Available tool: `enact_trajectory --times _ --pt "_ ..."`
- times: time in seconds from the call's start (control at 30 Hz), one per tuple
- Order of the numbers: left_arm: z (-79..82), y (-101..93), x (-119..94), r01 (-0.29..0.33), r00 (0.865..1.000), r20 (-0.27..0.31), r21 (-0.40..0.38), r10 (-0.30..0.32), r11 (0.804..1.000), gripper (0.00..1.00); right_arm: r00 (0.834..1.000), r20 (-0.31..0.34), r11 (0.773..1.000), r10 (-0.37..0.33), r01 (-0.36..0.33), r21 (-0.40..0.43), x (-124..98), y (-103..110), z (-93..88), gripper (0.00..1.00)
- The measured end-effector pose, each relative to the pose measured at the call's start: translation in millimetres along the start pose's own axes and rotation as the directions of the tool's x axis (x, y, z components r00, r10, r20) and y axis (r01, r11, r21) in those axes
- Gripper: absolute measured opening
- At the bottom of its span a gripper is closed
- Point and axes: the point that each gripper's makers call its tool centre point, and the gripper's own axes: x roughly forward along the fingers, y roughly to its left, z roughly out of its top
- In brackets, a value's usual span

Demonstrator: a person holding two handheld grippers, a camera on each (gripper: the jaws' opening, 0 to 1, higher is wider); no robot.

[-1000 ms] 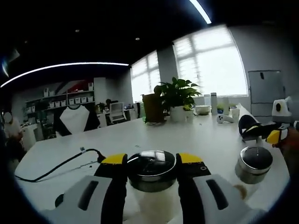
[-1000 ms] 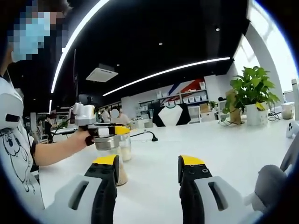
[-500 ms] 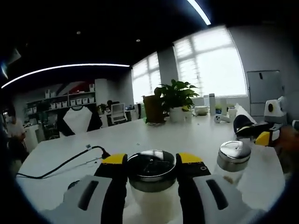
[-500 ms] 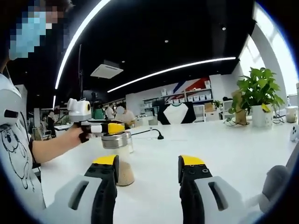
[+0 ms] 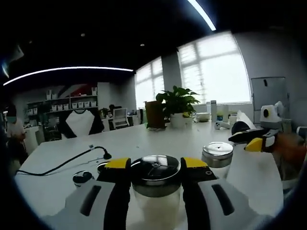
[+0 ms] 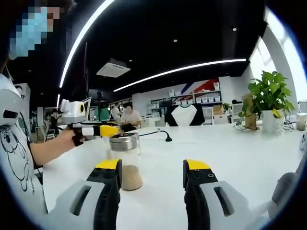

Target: Rotate the seasoning bottle until the label or dispensing opening points toward the visible target arrow and the bottle remains upright within the marked orientation range

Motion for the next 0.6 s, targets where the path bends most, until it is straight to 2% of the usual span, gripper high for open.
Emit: enact_trajectory --times 0.1,0.27,0.6 --pt "5.0 -0.6 -7.2 0.007 1.000 0.024 -0.037 -0.007 0.999 0.42 1.000 -0.010 1.000 0.003 -0.003 -0.016 0.7 1.1 -0.6 0.51" --pt "6.5 -5.8 -11.7 0.014 0.999 0.035 -0.039 -0.013 0.999 0.42 0.999 -0.017 0.999 0.038 -0.038 -0.027 0.7 9.2 -0.8 0.51" --pt "-9.1 -12.1 -12.4 0.040 0.999 0.013 -0.078 -0.040 0.996 0.42 0.989 -0.062 0.984 0.136 -0.142 -0.103 4.2 38.6 -3.9 0.50"
